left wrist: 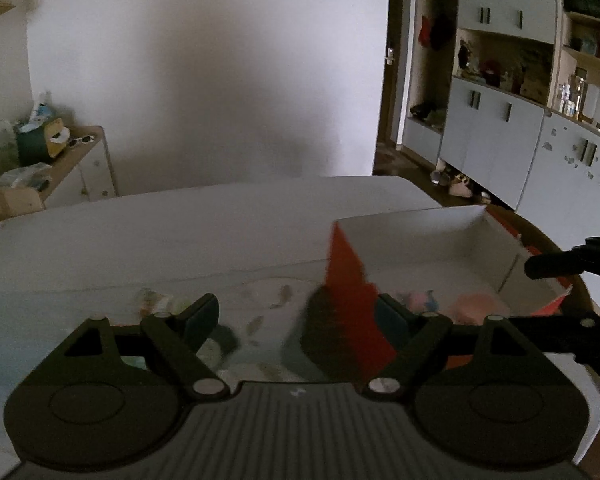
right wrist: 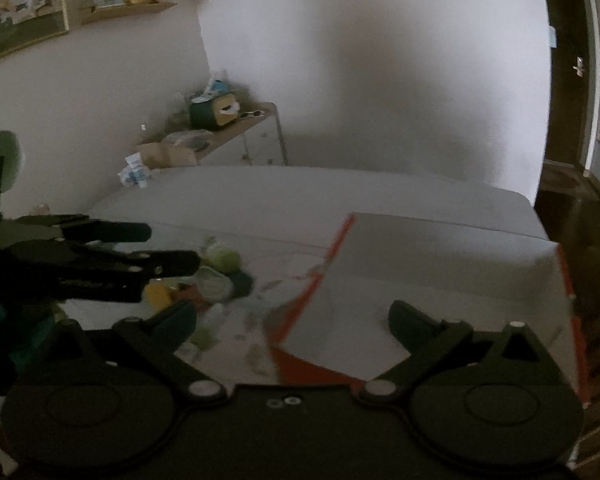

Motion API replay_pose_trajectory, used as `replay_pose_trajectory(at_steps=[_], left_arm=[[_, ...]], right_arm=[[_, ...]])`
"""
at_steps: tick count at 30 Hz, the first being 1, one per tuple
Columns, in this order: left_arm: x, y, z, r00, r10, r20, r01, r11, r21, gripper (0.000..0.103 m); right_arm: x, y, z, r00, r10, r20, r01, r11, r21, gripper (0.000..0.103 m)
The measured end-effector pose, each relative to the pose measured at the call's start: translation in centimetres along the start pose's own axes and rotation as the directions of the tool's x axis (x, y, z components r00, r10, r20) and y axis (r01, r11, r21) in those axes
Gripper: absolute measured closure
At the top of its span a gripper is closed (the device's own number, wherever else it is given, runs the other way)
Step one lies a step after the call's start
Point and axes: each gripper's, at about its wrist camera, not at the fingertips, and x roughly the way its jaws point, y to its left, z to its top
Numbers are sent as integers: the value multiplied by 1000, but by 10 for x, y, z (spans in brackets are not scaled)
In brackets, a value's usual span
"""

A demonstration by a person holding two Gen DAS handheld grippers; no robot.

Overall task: Organize rigid objects
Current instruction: 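Withdraw both tools from the box back toward the table items, then grasp the glass jar with the left tool while the right tool grasps the glue stick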

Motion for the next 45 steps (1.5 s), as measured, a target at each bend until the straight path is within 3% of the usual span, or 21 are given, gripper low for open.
replay_pose_trajectory(at_steps=[9,21,29,38,45], left_arm=[[-1,83,-11,1000,22,-12,-22,1000,-4,18],[28,183,-36,988,118,-96,-124,991,-52,18],[62,221,-51,973,168,-159,-181,981,-71,18],[103,244,-52,954,164,-249,-208,964,-164,18],[131,257,-52,928,181,-325,-264,937,-230,18]], right_arm=[[34,61,0,999,4,-33,-4,1000,4,1],[87,118,-7,994,-37,-107,37,999,-9,1],[130,132,-14,979,-102,-176,97,995,-36,6],[177,129,-20,948,-181,-261,173,983,-52,21],[203,131,-23,927,-214,-309,201,977,-74,31]])
